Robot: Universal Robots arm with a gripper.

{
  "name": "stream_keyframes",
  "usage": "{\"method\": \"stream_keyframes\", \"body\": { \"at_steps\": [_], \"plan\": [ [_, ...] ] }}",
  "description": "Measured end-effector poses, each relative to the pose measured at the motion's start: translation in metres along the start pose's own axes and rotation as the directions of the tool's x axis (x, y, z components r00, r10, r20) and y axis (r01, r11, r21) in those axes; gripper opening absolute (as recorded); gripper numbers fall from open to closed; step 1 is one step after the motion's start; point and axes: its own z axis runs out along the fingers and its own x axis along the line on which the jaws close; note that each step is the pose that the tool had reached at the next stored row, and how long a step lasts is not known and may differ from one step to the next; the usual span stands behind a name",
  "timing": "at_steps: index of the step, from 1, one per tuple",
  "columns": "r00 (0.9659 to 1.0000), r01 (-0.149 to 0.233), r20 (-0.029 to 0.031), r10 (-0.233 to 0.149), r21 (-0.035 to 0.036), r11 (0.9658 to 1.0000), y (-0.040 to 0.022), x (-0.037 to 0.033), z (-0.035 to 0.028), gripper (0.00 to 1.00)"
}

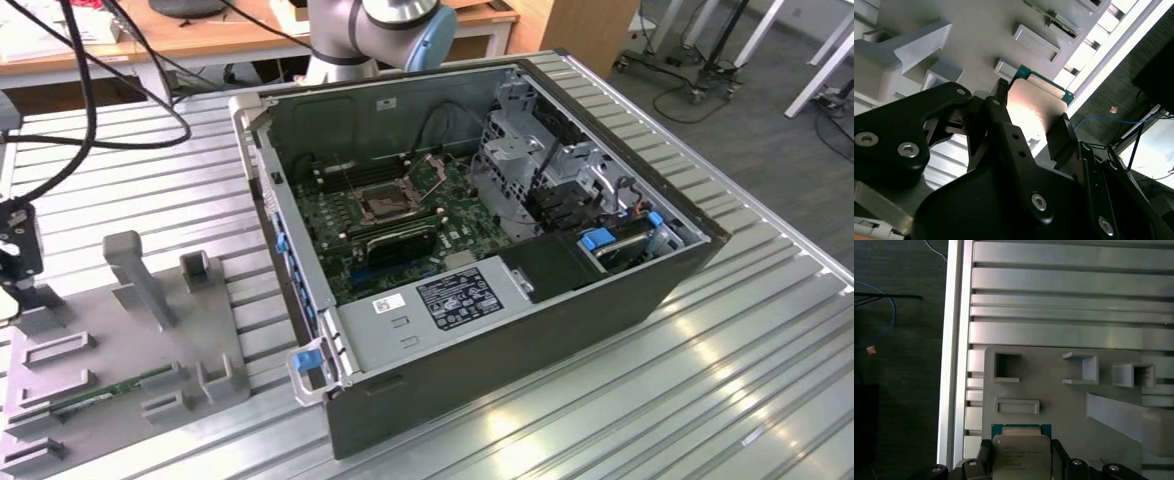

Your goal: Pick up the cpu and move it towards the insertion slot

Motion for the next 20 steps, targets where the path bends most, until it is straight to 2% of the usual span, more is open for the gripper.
{"method": "stream_keyframes", "body": {
  "at_steps": [10,20],
  "plan": [
    [1.0,0.0,-0.0001,0.0,-0.0038,1.0,0.0015,0.0,-0.0297,0.55],
    [1.0,0.0,0.0,0.0,-0.0043,1.0,0.0026,0.0,-0.0509,0.55]
  ]
}}
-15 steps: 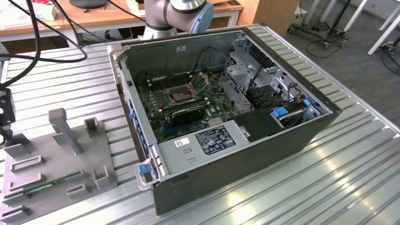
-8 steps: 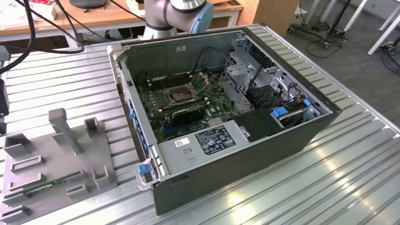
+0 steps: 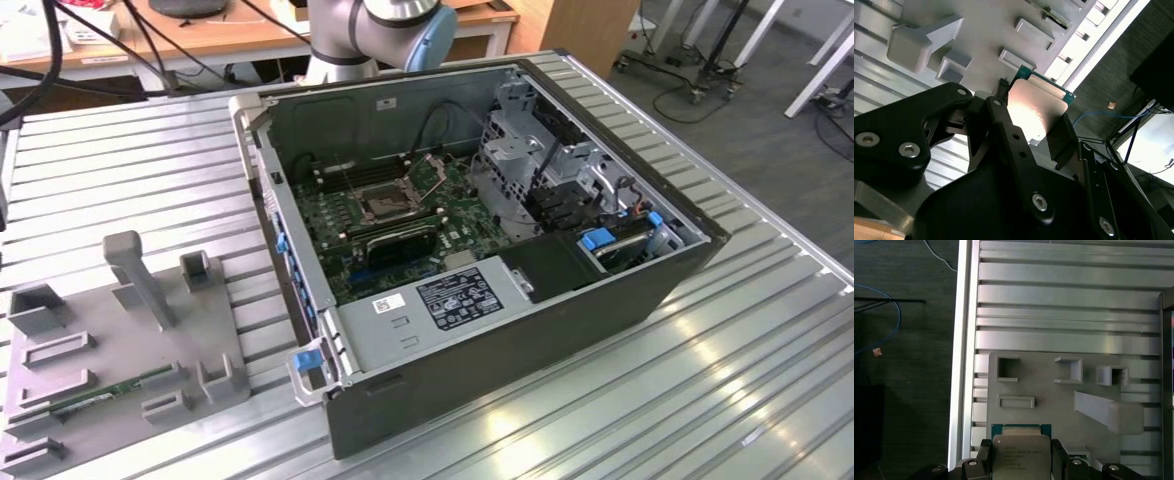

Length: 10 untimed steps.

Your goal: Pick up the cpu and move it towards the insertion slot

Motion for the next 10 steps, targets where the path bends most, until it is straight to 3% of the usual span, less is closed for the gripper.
{"method": "stream_keyframes", "body": {
  "at_steps": [10],
  "plan": [
    [1.0,0.0,-0.0001,0.0,0.0,1.0,0.001,0.0,-0.0178,0.55]
  ]
}}
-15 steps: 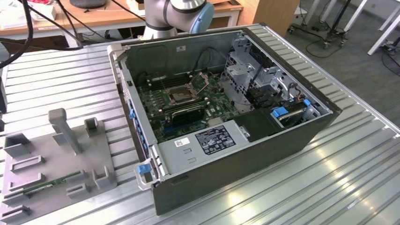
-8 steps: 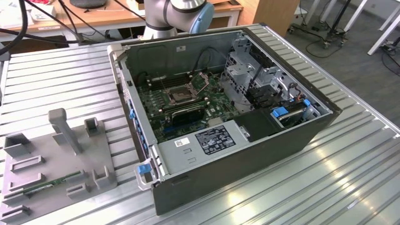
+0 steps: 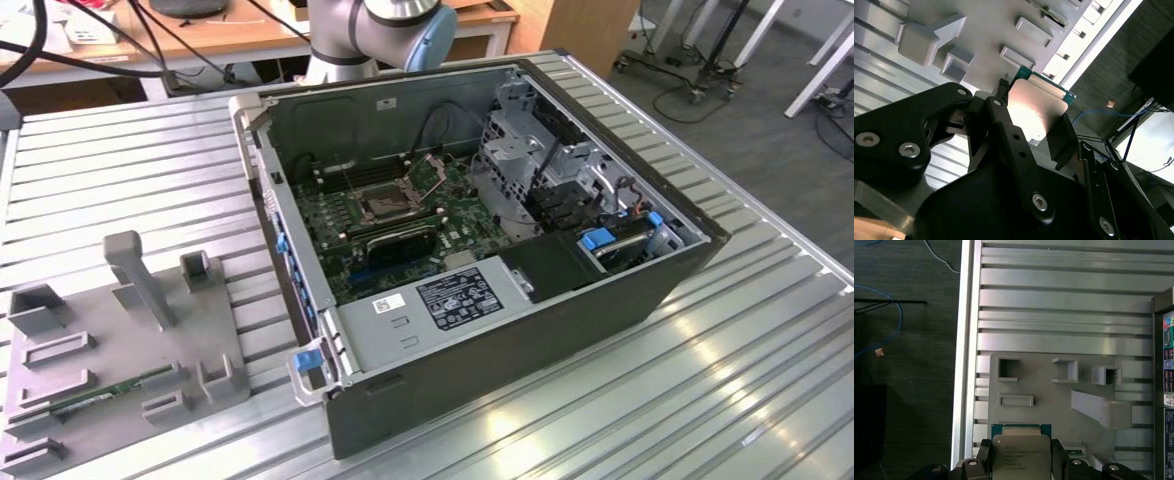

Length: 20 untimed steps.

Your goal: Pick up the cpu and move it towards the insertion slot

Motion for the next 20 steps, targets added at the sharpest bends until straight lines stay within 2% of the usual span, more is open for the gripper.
{"method": "stream_keyframes", "body": {
  "at_steps": [20],
  "plan": [
    [1.0,0.0,0.0,0.0,0.0,1.0,0.0006,0.0,-0.0099,0.55]
  ]
}}
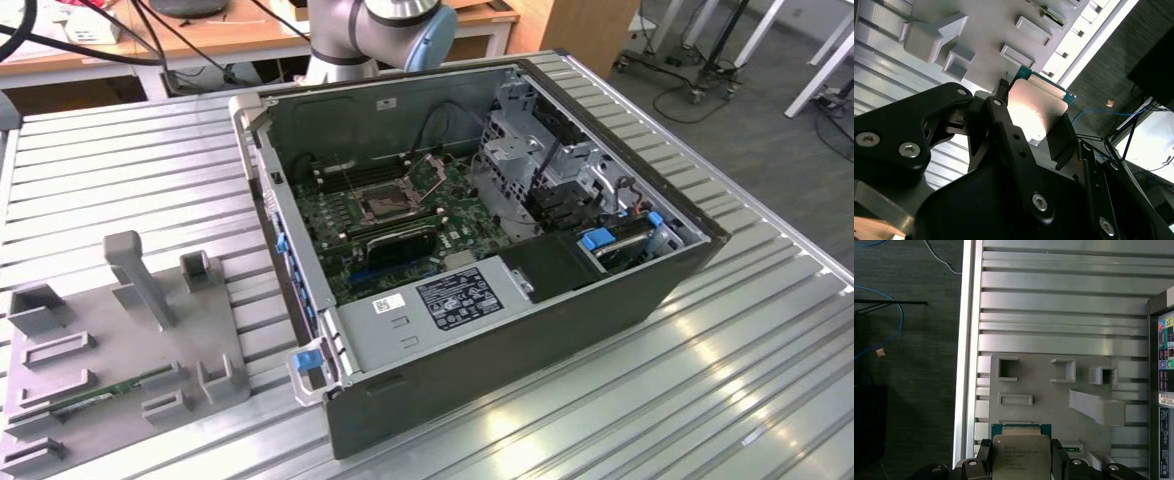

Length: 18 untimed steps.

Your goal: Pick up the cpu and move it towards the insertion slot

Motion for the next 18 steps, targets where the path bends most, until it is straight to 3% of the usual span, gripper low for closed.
{"method": "stream_keyframes", "body": {
  "at_steps": [18],
  "plan": [
    [1.0,-0.001,0.0001,0.001,0.0,1.0,-0.0001,-0.0057,0.0,0.55]
  ]
}}
